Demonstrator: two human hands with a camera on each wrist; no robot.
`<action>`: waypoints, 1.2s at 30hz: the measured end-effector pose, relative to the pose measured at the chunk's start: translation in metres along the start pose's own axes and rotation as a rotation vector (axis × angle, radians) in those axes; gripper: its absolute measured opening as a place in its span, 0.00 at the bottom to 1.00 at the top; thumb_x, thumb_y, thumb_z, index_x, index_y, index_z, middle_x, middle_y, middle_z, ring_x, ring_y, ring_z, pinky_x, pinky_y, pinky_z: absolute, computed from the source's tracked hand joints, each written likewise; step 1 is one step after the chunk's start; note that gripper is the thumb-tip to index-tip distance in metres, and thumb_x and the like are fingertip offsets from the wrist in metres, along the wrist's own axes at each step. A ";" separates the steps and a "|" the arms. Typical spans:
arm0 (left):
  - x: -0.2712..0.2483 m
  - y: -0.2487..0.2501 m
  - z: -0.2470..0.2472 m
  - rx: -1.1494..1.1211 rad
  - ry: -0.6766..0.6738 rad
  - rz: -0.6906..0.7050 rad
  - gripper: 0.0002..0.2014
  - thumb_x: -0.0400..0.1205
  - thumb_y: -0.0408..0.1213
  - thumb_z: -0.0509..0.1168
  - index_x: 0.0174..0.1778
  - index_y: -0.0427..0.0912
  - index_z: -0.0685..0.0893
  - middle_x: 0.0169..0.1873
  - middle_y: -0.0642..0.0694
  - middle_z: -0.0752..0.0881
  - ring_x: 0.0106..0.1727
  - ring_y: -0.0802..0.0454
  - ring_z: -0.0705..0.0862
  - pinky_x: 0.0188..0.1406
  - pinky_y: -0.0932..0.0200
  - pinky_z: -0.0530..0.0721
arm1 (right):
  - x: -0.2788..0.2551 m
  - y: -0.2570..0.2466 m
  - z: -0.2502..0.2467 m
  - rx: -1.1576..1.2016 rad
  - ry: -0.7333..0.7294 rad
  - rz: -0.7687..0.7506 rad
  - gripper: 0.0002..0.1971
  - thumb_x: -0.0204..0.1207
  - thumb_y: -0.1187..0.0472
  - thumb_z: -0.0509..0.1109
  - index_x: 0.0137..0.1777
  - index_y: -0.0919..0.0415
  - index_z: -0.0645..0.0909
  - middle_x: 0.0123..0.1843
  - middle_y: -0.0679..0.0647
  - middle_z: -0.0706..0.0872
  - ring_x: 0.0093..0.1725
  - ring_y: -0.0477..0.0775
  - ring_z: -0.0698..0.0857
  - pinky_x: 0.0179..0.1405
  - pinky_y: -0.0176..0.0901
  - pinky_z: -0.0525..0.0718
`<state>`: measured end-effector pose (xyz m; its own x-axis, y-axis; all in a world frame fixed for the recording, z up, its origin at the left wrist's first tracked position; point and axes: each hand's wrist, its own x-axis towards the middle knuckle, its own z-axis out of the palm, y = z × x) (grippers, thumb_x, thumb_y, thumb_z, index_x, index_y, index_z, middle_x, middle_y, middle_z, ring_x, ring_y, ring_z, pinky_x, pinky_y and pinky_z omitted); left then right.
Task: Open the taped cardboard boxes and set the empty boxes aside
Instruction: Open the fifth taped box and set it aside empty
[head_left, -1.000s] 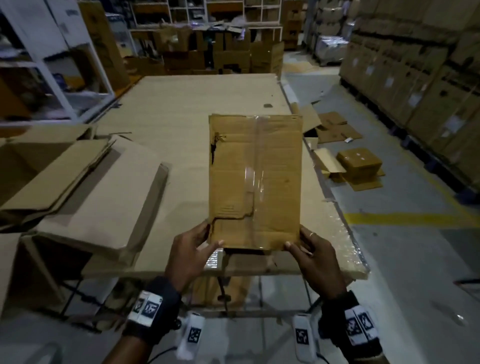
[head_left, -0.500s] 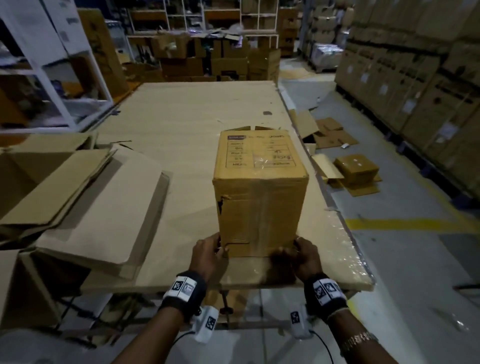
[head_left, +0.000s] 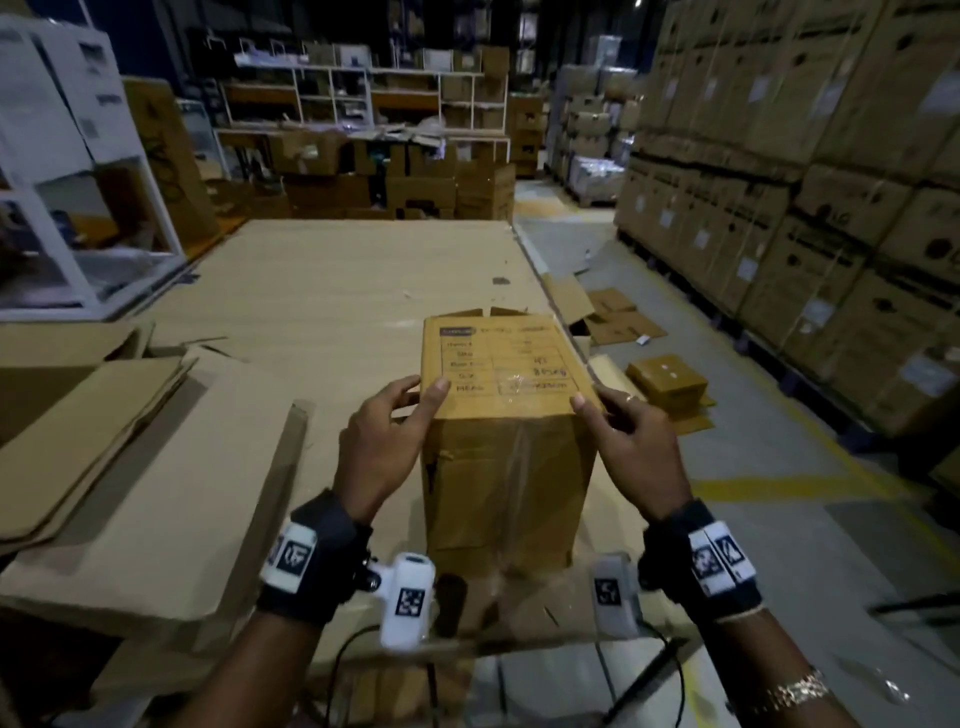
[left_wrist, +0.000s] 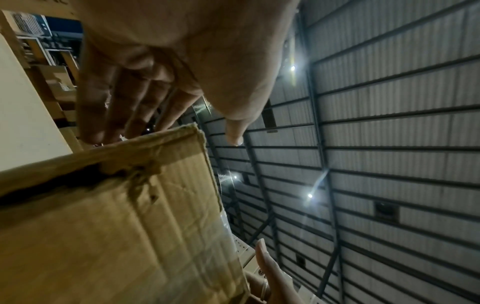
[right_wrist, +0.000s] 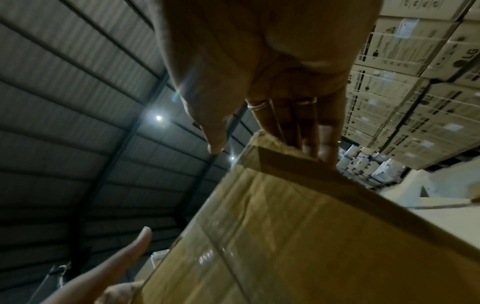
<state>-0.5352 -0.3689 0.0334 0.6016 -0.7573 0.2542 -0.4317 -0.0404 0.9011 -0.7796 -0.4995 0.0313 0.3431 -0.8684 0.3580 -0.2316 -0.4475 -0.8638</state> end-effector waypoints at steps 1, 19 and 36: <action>0.008 0.005 0.002 0.065 0.006 -0.005 0.35 0.74 0.79 0.61 0.68 0.59 0.85 0.58 0.58 0.90 0.57 0.55 0.89 0.56 0.43 0.90 | 0.011 -0.003 0.001 -0.038 -0.001 0.010 0.23 0.80 0.39 0.72 0.69 0.50 0.85 0.57 0.41 0.89 0.59 0.39 0.87 0.52 0.36 0.87; -0.096 -0.002 -0.019 -0.231 -0.304 -0.118 0.32 0.78 0.47 0.75 0.79 0.59 0.76 0.64 0.60 0.89 0.65 0.56 0.87 0.62 0.48 0.89 | -0.075 -0.024 -0.035 0.100 -0.380 0.206 0.21 0.71 0.54 0.80 0.65 0.56 0.87 0.56 0.43 0.94 0.56 0.44 0.92 0.53 0.42 0.91; -0.136 -0.054 -0.014 -0.068 -0.372 -0.039 0.40 0.77 0.30 0.79 0.84 0.51 0.70 0.65 0.61 0.89 0.67 0.59 0.87 0.69 0.55 0.85 | -0.126 0.049 -0.012 -0.133 -0.347 0.170 0.26 0.62 0.58 0.89 0.58 0.49 0.82 0.43 0.44 0.92 0.44 0.45 0.91 0.42 0.42 0.90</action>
<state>-0.5844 -0.2544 -0.0446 0.3264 -0.9414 0.0854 -0.3598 -0.0402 0.9322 -0.8448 -0.4148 -0.0516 0.5712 -0.8190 0.0538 -0.4192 -0.3475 -0.8387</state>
